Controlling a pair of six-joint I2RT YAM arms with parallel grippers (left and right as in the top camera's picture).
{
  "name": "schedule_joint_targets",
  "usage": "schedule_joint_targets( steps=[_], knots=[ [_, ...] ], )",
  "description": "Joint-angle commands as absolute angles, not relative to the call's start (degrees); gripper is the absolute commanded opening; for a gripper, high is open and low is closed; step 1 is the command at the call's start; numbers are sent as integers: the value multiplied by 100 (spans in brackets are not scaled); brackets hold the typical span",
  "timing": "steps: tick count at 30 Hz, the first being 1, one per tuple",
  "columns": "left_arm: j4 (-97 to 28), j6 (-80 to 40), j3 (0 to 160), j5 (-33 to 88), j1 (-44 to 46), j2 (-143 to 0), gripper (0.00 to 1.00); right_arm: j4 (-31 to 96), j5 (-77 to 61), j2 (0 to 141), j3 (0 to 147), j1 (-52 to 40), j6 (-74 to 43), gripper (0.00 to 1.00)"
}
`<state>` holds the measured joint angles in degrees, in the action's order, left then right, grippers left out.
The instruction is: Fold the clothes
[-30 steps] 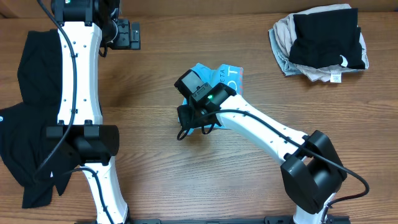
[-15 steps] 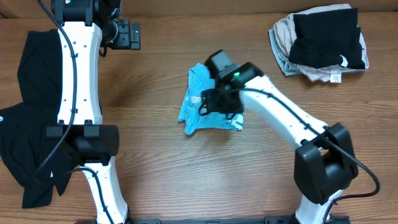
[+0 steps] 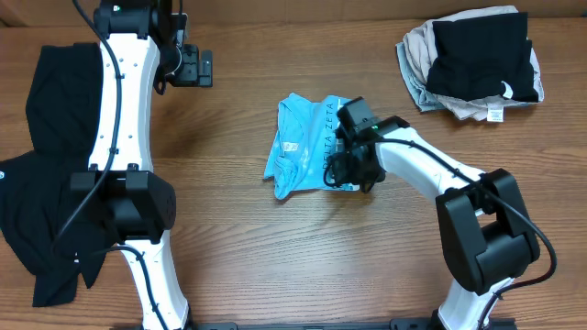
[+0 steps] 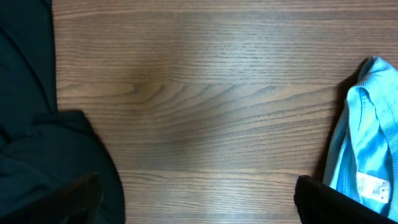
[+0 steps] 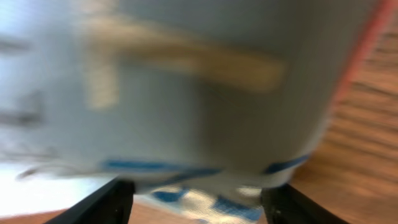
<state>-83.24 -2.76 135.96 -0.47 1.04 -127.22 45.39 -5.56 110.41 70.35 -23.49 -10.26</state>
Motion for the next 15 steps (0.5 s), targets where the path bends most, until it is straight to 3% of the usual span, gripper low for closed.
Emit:
schedule_joint_targets(
  steps=[1, 11, 15],
  knots=[
    [-8313, -167, 13517, 3, 126, -12628, 100, 4222, -338, 11096, 6689, -2117, -888, 67],
    [-8302, -167, 13511, 62, 126, -12628, 100, 3295, 1802, 11607, 6383, -1424, -1092, 68],
    [-8239, -167, 13511, 176, 126, -12628, 100, 3194, 2644, 11607, 6735, -1039, -1092, 82]
  ],
)
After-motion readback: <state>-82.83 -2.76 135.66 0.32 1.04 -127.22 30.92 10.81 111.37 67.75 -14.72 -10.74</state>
